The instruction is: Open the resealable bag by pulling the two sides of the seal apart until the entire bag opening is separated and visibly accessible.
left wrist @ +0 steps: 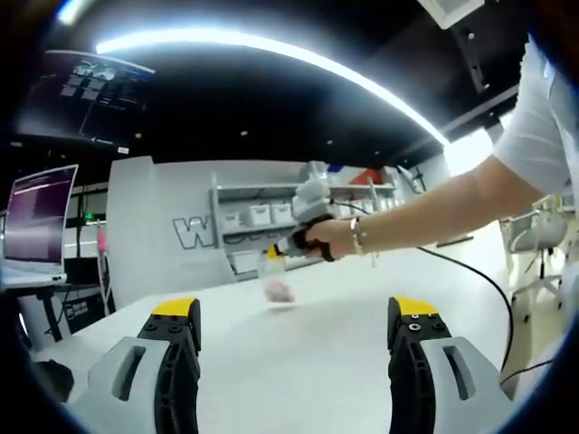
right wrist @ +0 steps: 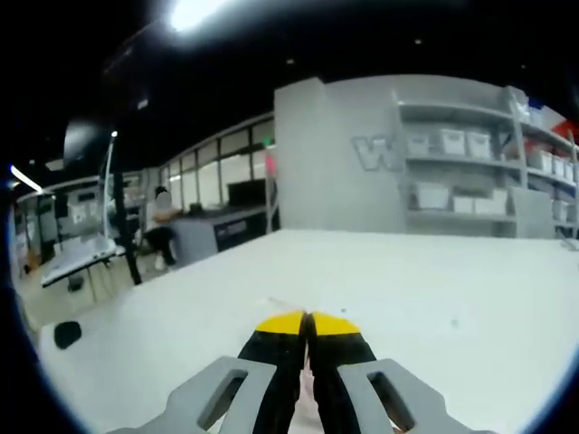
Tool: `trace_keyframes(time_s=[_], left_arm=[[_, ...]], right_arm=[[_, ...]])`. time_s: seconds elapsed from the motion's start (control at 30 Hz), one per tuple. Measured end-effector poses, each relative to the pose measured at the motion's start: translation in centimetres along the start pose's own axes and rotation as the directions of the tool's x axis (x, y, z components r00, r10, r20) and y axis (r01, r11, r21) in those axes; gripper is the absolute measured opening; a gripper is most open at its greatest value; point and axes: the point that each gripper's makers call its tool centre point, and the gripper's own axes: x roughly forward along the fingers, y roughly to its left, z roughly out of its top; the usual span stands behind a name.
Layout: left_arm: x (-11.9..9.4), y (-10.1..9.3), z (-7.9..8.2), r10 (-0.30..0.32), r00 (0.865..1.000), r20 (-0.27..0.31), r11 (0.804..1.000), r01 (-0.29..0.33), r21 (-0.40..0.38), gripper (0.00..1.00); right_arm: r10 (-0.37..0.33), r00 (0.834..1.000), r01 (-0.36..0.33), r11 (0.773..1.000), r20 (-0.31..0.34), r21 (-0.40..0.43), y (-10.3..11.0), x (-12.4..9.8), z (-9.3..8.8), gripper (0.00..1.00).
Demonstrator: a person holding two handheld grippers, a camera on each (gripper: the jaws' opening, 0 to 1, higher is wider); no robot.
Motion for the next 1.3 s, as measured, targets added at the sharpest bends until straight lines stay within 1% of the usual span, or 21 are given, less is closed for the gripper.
trace_keyframes(time_s=[0.2, 0.4, 0.6, 0.93, 1.13, 1.3], left_arm=[[0.1, 0.1, -0.2, 0.0, 1.0, -0.002, 1.0, 0.0, -0.004, 0.83], [0.1, 0.1, -0.4, -0.002, 1.0, -0.004, 1.0, 0.002, -0.008, 0.83], [0.1, -0.1, -0.8, -0.011, 1.0, -0.015, 1.0, 0.011, -0.011, 0.82], [0.3, 0.2, -0.6, -0.01, 1.0, -0.01, 1.0, 0.01, -0.015, 0.82], [0.3, 0.0, -0.6, -0.017, 1.0, -0.011, 1.0, 0.017, -0.018, 0.82], [0.3, 0.0, -0.6, -0.017, 1.0, -0.012, 1.0, 0.017, -0.019, 0.82]], right_arm=[[-0.015, 1.0, 0.015, 1.0, -0.011, -0.005, -0.5, 0.8, -0.2, 0.0], [-0.033, 0.999, 0.033, 0.999, -0.012, -0.013, -1.1, 1.9, 0.2, 0.0], [-0.046, 0.999, 0.045, 0.998, -0.02, -0.032, -1.2, 2.7, 0.1, 0.0], [-0.068, 0.997, 0.066, 0.996, -0.026, -0.059, -1.9, 4.3, 0.1, 0.0], [-0.086, 0.996, 0.085, 0.993, -0.014, -0.079, -2.5, 5.2, 0.2, 0.0], [-0.087, 0.996, 0.085, 0.992, -0.013, -0.092, -2.2, 5.5, 0.1, 0.0]])
